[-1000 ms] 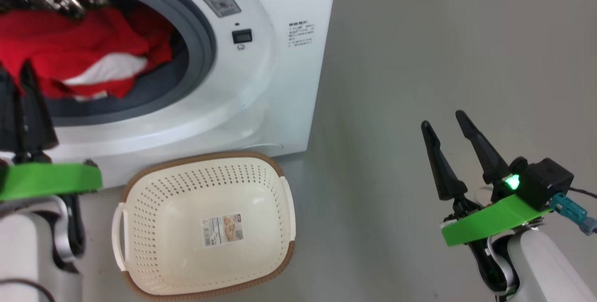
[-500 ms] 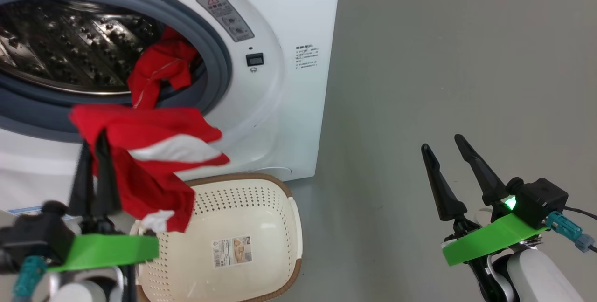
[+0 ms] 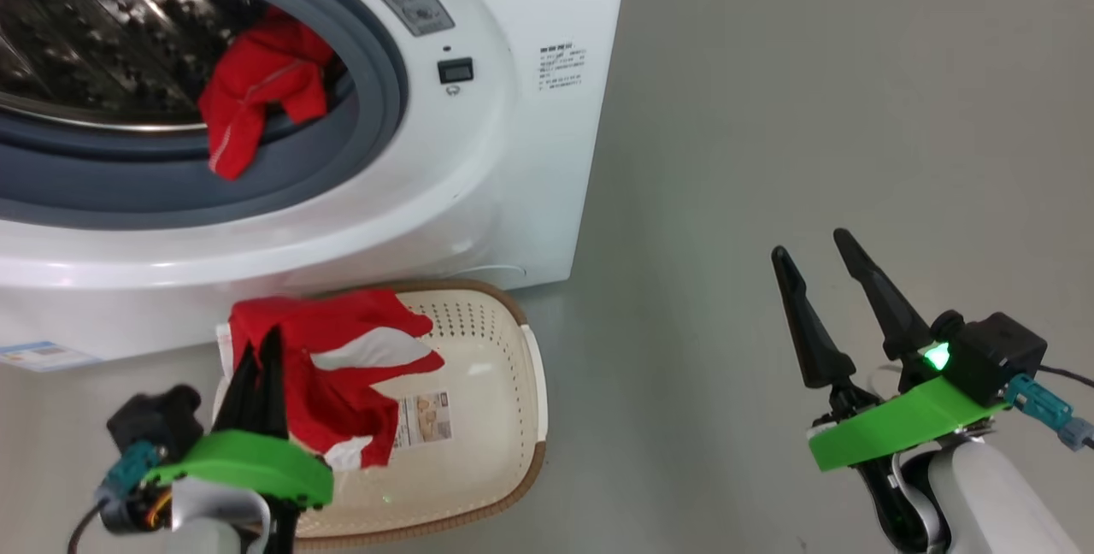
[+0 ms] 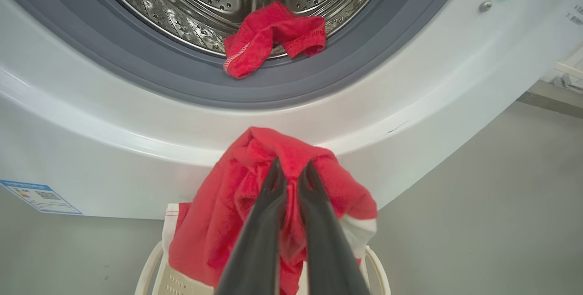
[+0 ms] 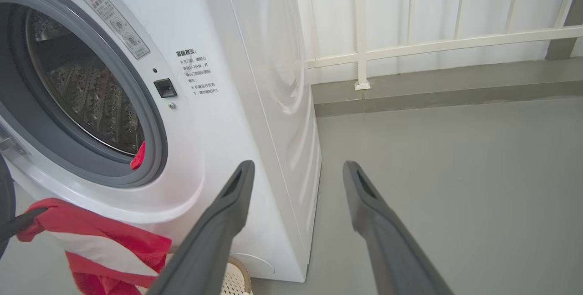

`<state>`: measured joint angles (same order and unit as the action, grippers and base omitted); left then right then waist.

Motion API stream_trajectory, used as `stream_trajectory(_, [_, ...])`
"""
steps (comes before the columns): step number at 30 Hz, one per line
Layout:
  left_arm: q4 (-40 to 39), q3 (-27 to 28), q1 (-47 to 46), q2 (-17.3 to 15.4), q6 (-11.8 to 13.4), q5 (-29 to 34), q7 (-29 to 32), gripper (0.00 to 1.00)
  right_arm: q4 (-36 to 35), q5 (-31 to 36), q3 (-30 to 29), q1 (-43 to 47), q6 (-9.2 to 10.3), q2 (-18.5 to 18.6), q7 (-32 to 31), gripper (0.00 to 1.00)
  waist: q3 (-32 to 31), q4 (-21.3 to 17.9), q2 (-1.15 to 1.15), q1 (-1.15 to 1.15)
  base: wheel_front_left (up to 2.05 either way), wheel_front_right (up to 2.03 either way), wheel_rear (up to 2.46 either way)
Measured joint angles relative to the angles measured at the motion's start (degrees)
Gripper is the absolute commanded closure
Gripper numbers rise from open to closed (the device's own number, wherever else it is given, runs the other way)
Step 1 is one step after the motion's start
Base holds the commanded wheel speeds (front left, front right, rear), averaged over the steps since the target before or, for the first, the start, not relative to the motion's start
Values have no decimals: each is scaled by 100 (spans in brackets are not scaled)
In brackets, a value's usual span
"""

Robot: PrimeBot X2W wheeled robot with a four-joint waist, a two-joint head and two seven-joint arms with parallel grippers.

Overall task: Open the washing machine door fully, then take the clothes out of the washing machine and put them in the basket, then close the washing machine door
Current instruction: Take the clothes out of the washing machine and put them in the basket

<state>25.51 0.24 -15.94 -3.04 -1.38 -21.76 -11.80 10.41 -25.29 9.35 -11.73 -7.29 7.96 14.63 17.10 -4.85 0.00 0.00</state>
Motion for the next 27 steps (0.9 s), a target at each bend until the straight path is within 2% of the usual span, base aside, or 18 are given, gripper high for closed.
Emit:
stream_trajectory(10, [2161, -211, -1195, 49, -371, -269, -86, 100, 1, 0, 44, -244, 0, -77, 0, 0, 511, -37, 0, 0, 0, 0, 0])
stream_trajectory(14, [2918, -364, -1653, 82, -442, -411, 73, 100, -3, 0, 45, -404, 0, -82, 0, 0, 721, -52, 0, 0, 0, 0, 0])
stream_trajectory(17, [3479, -495, -1978, 99, -479, -411, 265, 100, -3, 0, 64, -496, 0, -92, 0, 0, 890, -62, 0, 0, 0, 0, 0])
stream_trajectory(20, [4060, -656, -2292, 112, -517, -403, 745, 100, -4, 0, 91, -613, 0, -101, 0, 0, 1065, -74, 0, 0, 0, 0, 0])
stream_trajectory(27, [4595, -773, -2920, 136, -570, -479, 1303, 100, -7, 0, 185, -887, 0, -108, 0, 0, 1462, -132, 0, 0, 0, 0, 0])
